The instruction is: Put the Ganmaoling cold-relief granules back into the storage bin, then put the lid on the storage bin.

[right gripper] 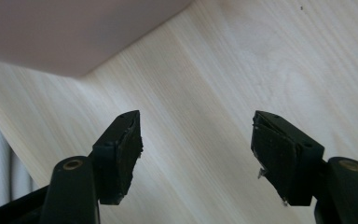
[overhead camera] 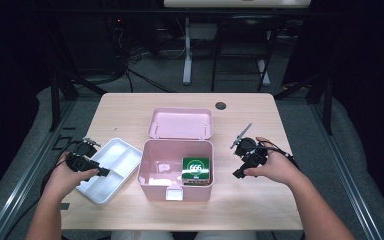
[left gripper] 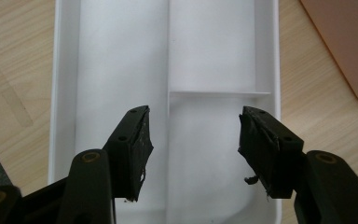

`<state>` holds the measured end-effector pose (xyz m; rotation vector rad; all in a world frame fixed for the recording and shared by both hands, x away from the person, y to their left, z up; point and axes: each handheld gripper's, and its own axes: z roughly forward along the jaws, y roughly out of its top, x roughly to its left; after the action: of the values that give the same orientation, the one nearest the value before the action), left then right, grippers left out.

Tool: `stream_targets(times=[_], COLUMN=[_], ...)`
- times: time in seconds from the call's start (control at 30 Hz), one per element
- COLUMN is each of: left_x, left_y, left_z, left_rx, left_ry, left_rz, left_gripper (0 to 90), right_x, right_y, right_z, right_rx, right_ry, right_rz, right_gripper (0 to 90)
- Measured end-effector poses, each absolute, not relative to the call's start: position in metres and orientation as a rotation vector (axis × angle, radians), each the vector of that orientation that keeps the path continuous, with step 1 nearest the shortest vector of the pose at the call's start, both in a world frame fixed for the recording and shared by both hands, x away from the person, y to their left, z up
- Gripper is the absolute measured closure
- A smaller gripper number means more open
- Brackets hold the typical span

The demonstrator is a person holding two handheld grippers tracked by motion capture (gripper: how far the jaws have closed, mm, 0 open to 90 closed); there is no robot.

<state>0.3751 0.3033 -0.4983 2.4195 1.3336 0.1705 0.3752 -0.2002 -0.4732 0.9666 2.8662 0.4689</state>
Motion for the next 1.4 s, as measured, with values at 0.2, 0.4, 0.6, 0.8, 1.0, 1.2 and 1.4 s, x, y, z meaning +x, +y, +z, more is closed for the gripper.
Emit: stream_targets(times=[0.2,0.4,0.6,0.8,1.0,1.2,1.4], left_x=[0.377,0.374,0.374,0.380,0.386,0.389,0.394], left_y=[0.298,0.291,0.295,0.302,0.307,0.309,0.308], left_z=[-0.504,-0.505,-0.501,-0.499,-0.501,-0.500,-0.503], left_rx=[2.439,2.468,2.480,2.481,2.488,2.480,2.535], left_ry=[1.335,1.341,1.329,1.328,1.352,1.378,1.388], left_rz=[0.187,0.201,0.229,0.215,0.212,0.205,0.175], left_gripper=[48.1,49.5,54.2,65.0,69.6,73.5,75.6], right_x=[0.364,0.355,0.349,0.348,0.347,0.348,0.347], right_y=[-0.199,-0.202,-0.212,-0.221,-0.224,-0.225,-0.228], right_z=[-0.484,-0.493,-0.504,-0.516,-0.528,-0.532,-0.533], right_rx=[1.004,1.082,1.173,1.247,1.279,1.301,1.289], right_ry=[2.758,2.646,2.568,2.498,2.504,2.478,2.439], right_rz=[0.545,0.577,0.659,0.767,0.800,0.829,0.843], right_gripper=[32.7,32.2,30.4,26.4,22.5,21.3,23.1])
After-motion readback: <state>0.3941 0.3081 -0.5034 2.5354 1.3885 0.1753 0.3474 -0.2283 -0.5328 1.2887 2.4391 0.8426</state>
